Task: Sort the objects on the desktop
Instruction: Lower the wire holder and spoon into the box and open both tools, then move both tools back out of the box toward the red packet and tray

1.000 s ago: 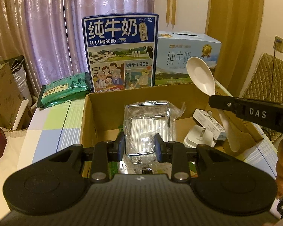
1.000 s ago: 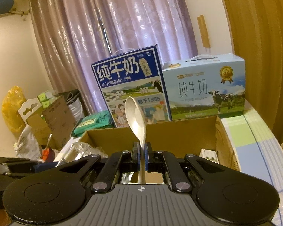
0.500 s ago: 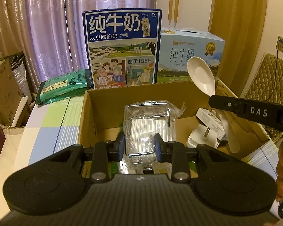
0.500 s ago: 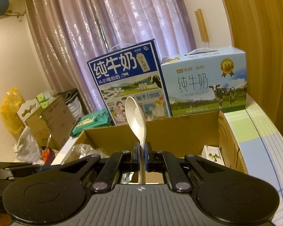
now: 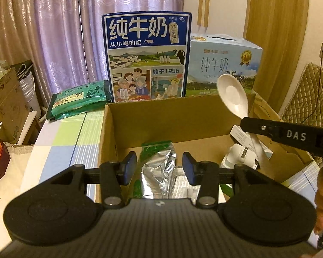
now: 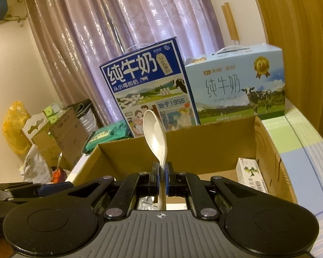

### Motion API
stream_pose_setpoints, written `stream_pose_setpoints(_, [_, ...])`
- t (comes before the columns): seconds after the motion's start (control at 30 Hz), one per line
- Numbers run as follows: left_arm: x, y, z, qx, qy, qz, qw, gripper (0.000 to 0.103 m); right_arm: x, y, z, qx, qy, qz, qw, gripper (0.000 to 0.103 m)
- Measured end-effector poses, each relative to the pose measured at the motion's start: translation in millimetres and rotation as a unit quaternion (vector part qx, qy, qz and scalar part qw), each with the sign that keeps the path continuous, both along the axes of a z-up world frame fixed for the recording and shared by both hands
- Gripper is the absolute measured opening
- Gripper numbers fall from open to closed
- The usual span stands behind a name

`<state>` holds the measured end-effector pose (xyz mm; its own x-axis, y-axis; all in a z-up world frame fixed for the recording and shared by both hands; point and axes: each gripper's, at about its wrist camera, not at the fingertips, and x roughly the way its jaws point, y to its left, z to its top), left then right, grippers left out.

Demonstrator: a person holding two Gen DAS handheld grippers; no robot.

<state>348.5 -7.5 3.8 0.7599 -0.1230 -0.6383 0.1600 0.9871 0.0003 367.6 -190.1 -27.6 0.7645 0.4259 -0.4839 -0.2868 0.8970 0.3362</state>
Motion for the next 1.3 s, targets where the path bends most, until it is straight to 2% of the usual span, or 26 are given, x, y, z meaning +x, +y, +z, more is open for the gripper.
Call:
stream_pose_setpoints(0.07, [-0.6, -0.5, -0.8, 0.001, 0.001, -0.001, 1.0000, 0.041, 0.7, -2.2, -1.6, 0.002, 0.004, -0.006, 1.000, 0.006])
stream_pose_setpoints(0.1, [-0.8, -0.7, -1.2, 0.002, 0.001, -0.002, 1.0000, 0.041, 0.8, -3.8, -1.9, 0.003, 0.005, -0.010, 1.000, 0.016])
stream_pose_setpoints(0.13, [-0.8, -0.7, -1.5, 0.002, 0.001, -0.002, 1.0000, 0.042, 0.7, -5.8, -1.7, 0.005, 0.004, -0.015, 1.000, 0.034])
stream_pose_setpoints(0.2, [-1.6, -0.1, -1.8, -0.001, 0.000, 0.000, 1.0000, 0.047, -0.7, -10.5, -0.6, 0.014, -0.001, -0.024, 1.000, 0.049])
stream_pose_setpoints(0.6, [-7.4, -3.2, -0.7, 0.002, -0.001, -0.008, 1.0000, 0.051, -6.5, -15.5, -0.2, 0.008, -0.001, -0.021, 1.000, 0.050])
stream_pose_setpoints(0.67, [-9.4, -2.9, -0.6, 0.003, -0.002, -0.009, 1.0000, 0.054, -9.8, -18.2, 0.1, 0.006, -0.003, -0.024, 1.000, 0.054])
stream_pose_setpoints(0.7, [-9.0, -3.2, -0.6, 0.003, -0.002, -0.009, 1.0000, 0.055, -11.9, -19.6, 0.4, 0.004, -0.006, -0.028, 1.000, 0.064])
stream_pose_setpoints(0.73, [-10.3, -3.2, -0.3, 0.003, -0.003, -0.010, 0.9999, 0.056, -14.8, -21.0, 0.8, 0.002, -0.011, -0.033, 0.999, 0.079])
stream_pose_setpoints(0.8, [-12.8, -3.0, 0.5, 0.005, -0.005, -0.011, 0.9999, 0.058, -20.7, -23.6, 1.6, -0.002, -0.021, -0.039, 0.999, 0.091])
stream_pose_setpoints(0.97, [-20.7, -2.0, 2.2, 0.007, -0.010, -0.014, 0.9998, 0.068, -32.9, -29.3, 3.7, -0.016, -0.029, -0.044, 0.998, 0.101])
stream_pose_setpoints(1.13, [-35.6, -0.2, 1.3, 0.012, -0.019, -0.025, 0.9994, 0.079, -56.8, -43.0, 2.7, -0.035, -0.028, -0.049, 0.998, 0.101])
stream_pose_setpoints(1.2, [-43.4, 0.9, 0.7, 0.013, -0.022, -0.031, 0.9992, 0.088, -69.8, -51.0, 3.1, -0.043, -0.029, -0.056, 0.997, 0.101])
stream_pose_setpoints(1.3, [-55.9, 1.4, -0.8, 0.012, -0.021, -0.040, 0.9989, 0.093, -88.4, -65.0, 3.3, -0.045, -0.026, -0.070, 0.996, 0.101])
